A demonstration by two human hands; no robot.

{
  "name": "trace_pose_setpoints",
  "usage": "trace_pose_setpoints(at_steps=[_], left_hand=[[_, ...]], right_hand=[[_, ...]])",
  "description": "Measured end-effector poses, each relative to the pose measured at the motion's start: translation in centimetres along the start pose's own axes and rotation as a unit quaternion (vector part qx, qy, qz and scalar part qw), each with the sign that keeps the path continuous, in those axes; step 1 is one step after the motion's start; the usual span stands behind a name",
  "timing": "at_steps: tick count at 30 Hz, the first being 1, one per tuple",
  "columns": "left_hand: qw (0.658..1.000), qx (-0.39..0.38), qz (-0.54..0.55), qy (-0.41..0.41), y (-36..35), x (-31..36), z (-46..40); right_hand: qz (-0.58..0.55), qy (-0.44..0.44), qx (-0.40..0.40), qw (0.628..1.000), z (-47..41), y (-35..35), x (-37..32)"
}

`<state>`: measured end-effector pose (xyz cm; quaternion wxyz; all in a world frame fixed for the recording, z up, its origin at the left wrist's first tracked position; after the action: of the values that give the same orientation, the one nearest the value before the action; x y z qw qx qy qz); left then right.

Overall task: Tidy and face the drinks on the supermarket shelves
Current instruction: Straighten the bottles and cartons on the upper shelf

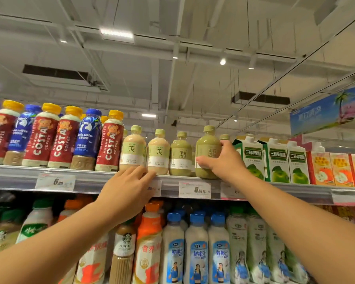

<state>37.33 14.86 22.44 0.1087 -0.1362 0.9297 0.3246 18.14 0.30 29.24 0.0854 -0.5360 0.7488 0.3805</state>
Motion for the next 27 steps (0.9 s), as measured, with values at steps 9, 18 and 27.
trace_pose_setpoints(at_steps=[9,18,27], left_hand=[[0.999,-0.008,0.001,0.042,-0.4,-0.3,-0.4],[0.999,-0.010,0.009,0.048,-0.4,-0.2,-0.1],[0.998,-0.004,0.021,0.053,-0.4,0.0,0.1]], right_hand=[[0.116,-0.013,0.018,0.993,-0.6,-1.7,-0.2],[0.226,0.107,0.006,0.968,0.8,-2.5,-2.5],[0.236,0.074,-0.016,0.969,0.1,-3.0,-1.6]])
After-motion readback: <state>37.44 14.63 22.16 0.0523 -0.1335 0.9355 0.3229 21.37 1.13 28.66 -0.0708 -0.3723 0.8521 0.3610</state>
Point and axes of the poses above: each hand's wrist, its own z-axis away from the middle knuckle, its own y-axis out of the back of the hand, x = y × z, the point moved 9 cm from there along -z, towards the middle knuckle, and after that the axes turned 7 degrees about -x, right-handed, at the moved point
